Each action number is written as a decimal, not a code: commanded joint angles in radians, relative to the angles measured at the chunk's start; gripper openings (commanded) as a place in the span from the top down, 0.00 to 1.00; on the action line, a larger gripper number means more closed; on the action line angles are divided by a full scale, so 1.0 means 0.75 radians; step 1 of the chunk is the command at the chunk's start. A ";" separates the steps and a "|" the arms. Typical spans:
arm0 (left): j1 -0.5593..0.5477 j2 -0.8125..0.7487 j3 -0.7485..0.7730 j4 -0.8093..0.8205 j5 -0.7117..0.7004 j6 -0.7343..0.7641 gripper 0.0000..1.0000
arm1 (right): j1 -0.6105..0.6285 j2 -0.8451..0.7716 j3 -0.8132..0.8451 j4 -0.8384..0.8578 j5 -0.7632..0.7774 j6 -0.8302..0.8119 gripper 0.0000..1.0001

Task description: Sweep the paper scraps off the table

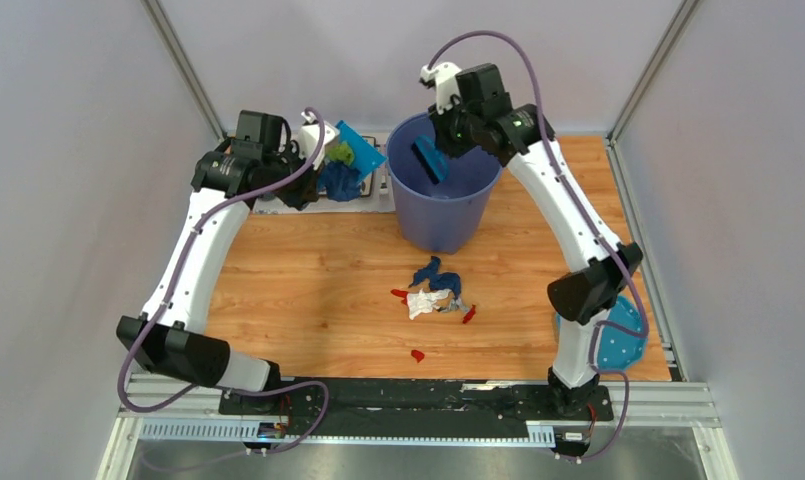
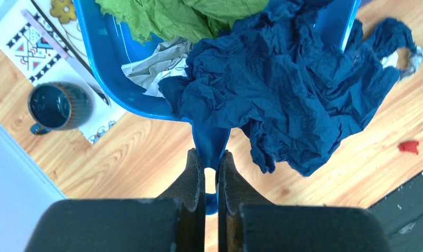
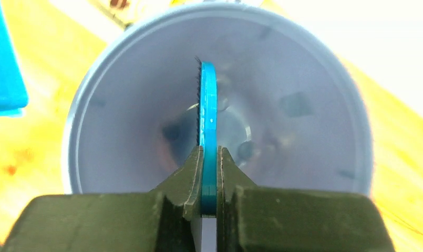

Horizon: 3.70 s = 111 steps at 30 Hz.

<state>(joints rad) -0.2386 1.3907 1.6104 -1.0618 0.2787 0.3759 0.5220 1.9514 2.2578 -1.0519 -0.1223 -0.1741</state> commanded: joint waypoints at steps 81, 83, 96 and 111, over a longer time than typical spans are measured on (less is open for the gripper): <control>-0.352 -0.449 -0.128 0.095 -0.851 0.395 1.00 | 0.115 -1.156 -0.676 0.084 -0.608 0.296 1.00; -0.318 -0.559 -0.340 -0.003 -0.805 0.362 1.00 | 0.179 -1.158 -0.742 0.002 -0.461 0.308 1.00; -0.224 -0.513 -1.112 -0.073 -0.329 0.284 1.00 | 0.461 -0.997 -1.257 0.161 0.396 0.641 1.00; -0.363 -0.230 -1.180 0.113 -0.310 0.256 1.00 | 0.531 -0.682 -1.427 0.498 0.521 0.813 1.00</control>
<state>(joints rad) -0.4984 1.1873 0.7204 -1.0485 0.0032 0.5884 0.9096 1.3876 1.1965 -0.7948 0.2546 0.3935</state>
